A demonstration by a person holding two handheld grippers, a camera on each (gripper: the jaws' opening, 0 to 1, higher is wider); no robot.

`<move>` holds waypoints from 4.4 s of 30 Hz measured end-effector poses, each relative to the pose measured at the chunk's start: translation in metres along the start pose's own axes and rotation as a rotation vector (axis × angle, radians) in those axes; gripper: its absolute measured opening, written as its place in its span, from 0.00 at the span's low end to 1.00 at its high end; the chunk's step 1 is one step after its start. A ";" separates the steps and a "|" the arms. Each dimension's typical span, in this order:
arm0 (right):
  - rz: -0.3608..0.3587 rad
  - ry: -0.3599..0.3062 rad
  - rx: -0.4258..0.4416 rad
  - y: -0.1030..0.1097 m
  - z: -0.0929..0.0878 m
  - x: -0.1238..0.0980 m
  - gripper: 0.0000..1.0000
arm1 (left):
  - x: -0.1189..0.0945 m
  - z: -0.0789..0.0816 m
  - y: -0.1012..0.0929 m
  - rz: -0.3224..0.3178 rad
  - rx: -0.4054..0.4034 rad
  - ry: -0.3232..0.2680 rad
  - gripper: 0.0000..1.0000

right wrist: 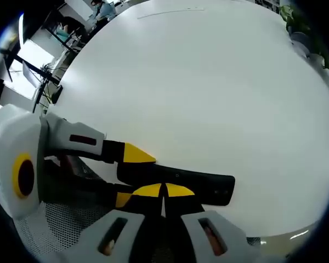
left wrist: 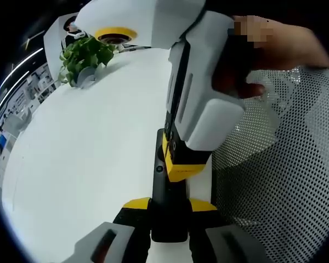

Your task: Press the specified remote control buttons in sequence, fully releasing each button before pressing the next.

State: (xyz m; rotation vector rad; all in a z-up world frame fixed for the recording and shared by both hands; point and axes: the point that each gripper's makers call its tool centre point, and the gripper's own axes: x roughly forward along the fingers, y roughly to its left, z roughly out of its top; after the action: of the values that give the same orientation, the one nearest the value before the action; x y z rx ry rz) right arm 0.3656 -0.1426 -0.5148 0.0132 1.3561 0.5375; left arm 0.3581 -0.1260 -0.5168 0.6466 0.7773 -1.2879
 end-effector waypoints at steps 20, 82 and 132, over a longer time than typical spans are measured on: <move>-0.053 0.074 0.017 0.004 0.003 0.002 0.00 | 0.000 0.000 0.000 -0.001 -0.008 0.001 0.25; -0.028 0.106 0.056 0.010 0.002 0.004 0.00 | -0.001 0.000 0.002 -0.015 -0.047 -0.032 0.25; -0.116 0.116 -0.039 0.009 0.004 0.005 0.00 | 0.000 0.001 0.002 -0.013 -0.043 -0.037 0.25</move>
State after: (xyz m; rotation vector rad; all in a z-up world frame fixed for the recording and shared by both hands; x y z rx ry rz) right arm 0.3668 -0.1312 -0.5157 -0.1299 1.4496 0.4730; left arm 0.3600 -0.1259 -0.5162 0.5826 0.7774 -1.2883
